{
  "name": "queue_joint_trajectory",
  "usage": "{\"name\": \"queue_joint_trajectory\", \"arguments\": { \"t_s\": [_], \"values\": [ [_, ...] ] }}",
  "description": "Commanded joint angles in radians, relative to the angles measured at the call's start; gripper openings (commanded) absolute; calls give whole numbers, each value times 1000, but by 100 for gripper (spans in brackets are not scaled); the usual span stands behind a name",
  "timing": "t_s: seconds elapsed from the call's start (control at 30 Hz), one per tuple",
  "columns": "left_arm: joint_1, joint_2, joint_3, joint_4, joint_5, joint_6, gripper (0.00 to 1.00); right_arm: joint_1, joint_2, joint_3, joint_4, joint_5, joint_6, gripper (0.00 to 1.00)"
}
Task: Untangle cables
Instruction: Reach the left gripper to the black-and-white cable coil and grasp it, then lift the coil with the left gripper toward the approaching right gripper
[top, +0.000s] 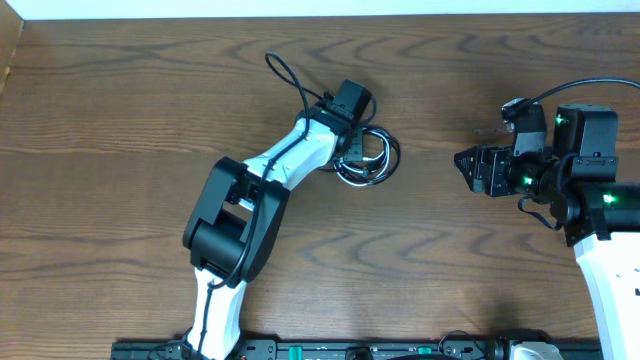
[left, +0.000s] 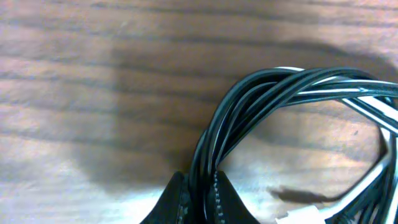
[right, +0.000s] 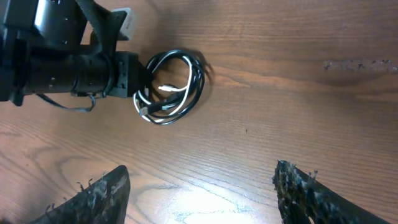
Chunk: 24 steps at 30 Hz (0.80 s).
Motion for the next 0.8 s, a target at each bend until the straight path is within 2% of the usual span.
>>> {"name": "queue_joint_trajectory", "arguments": {
  "t_s": [0.0,0.07,0.13,0.27,0.5,0.57,0.63,0.77],
  "values": [
    [39,-157,-2,-20,61,0,7,3,0,19,11,-24,42,68],
    [48,-237,-2,-27,138,0,7,4,0,19,23,-60,44,66],
    [55,-358,-2,-61,281,0,7,4,0,19,42,-131,45,65],
    [77,-502,-2,-145,396,0,7,4,0,19,76,-213,65,63],
    [153,-536,-2,-249,496,50,7,8,43,19,172,-355,111,61],
    [188,-536,-2,-252,618,90,8,18,108,19,220,-475,111,62],
    [209,-536,-2,-252,678,90,7,18,156,19,262,-555,119,62],
    [262,-536,-2,-252,828,63,7,14,235,19,332,-571,164,63]
  ]
}}
